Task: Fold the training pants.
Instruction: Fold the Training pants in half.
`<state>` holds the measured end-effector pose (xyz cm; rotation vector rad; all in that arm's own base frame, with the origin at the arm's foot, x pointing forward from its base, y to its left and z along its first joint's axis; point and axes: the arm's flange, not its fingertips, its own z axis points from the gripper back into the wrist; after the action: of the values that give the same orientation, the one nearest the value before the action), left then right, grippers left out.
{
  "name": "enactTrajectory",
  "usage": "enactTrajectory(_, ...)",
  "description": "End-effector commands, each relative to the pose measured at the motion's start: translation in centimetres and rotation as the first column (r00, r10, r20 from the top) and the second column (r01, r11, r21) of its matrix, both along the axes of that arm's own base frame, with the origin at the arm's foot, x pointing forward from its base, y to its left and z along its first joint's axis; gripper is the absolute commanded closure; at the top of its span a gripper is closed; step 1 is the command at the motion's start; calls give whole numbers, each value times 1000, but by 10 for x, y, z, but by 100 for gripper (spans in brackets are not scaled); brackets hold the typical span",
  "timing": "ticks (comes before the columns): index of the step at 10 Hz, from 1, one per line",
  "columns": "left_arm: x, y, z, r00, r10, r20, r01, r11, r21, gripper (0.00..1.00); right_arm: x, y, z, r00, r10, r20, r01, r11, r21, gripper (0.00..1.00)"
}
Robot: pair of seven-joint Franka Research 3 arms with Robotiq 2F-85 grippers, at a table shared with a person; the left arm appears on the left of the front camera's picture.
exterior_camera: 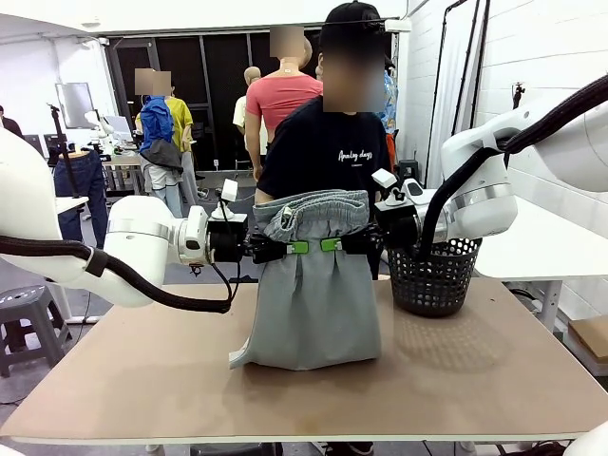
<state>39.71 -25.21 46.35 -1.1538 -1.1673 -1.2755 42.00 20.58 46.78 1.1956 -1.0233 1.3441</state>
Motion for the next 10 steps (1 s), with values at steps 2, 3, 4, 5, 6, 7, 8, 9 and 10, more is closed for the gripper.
enactTrajectory(2,0,-1,2,1000,1,4,-1,1000,1,100,-1,0,-1,1000,-3,-11,3,1000,19,100)
enactTrajectory(3,0,-1,2,1000,1,4,-1,1000,1,100,-1,0,-1,1000,-3,-11,3,1000,19,100)
enactTrajectory(4,0,-1,2,1000,1,4,-1,1000,1,100,-1,0,-1,1000,-3,-11,3,1000,19,100)
enactTrajectory(5,0,-1,2,1000,1,4,-1,1000,1,100,-1,0,-1,1000,-3,-11,3,1000,19,100)
enactTrajectory(6,0,-1,2,1000,1,4,-1,1000,1,100,-1,0,-1,1000,-3,-11,3,1000,19,100)
enactTrajectory(7,0,-1,2,1000,1,4,-1,1000,1,100,-1,0,-1,1000,-3,-11,3,1000,19,100)
enactTrajectory(8,0,-1,2,1000,1,4,-1,1000,1,100,-1,0,-1,1000,-3,-11,3,1000,19,100)
enactTrajectory(9,0,-1,2,1000,1,4,-1,1000,1,100,-1,0,-1,1000,-3,-11,3,1000,19,100)
enactTrajectory(10,0,-1,2,1000,1,4,-1,1000,1,100,-1,0,-1,1000,-3,-11,3,1000,19,100)
